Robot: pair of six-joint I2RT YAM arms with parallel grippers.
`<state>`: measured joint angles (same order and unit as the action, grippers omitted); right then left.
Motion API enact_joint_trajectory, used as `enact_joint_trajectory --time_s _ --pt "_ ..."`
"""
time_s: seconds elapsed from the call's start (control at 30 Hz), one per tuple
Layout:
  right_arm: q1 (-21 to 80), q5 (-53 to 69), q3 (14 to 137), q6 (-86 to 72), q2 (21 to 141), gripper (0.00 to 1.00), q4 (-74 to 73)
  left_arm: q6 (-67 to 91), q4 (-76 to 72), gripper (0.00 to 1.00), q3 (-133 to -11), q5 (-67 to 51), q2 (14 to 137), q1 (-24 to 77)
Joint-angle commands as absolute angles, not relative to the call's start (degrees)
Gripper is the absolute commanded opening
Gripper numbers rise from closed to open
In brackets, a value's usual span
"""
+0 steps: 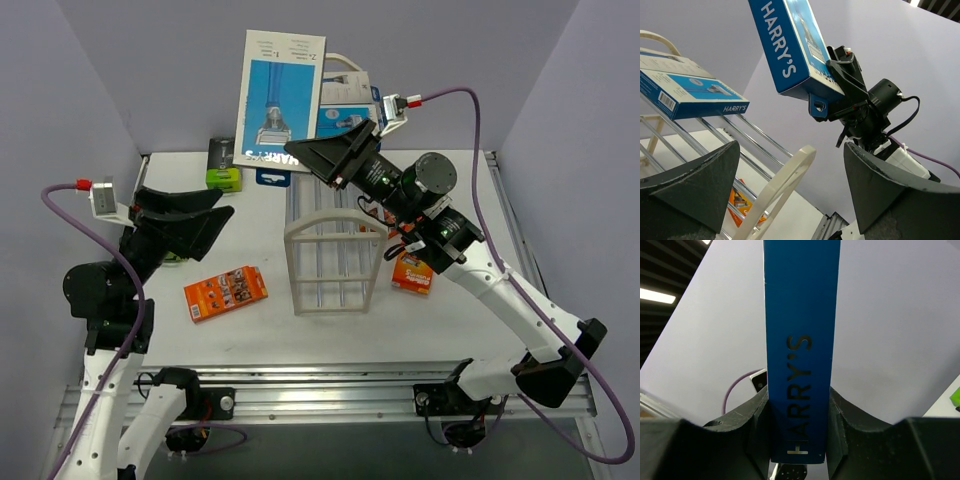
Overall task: Place and organize the shaving razors onto the shelf
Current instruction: Pass the shaving razor from the left arm to the right, then pass the shaving razor from the right arm to the left
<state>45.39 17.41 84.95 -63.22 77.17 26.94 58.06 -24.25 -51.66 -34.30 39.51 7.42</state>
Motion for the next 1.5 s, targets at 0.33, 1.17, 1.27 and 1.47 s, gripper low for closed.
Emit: enact_joint_trajectory --time_s 0.33,1.17,1.27,1.47 --pt "42.7 22.6 82.4 -54.7 69.8 0.0 24.3 51.8 -10.6 0.99 -70.6 -36.8 44.6 7.5" --pt "44.9 38.1 78.0 -49.0 69.5 0.0 24.4 55.2 -11.3 0.94 -78.3 -48.1 57.9 7.4" --pt "45.3 38.8 78.5 -47.8 69.7 0.0 23.0 55.2 -11.0 0.94 -79.3 -48.3 58.3 7.3" --pt "45.4 41.9 80.0 -46.0 70.5 0.0 21.2 56.5 -12.4 0.97 -80.1 -49.2 59.3 7.4"
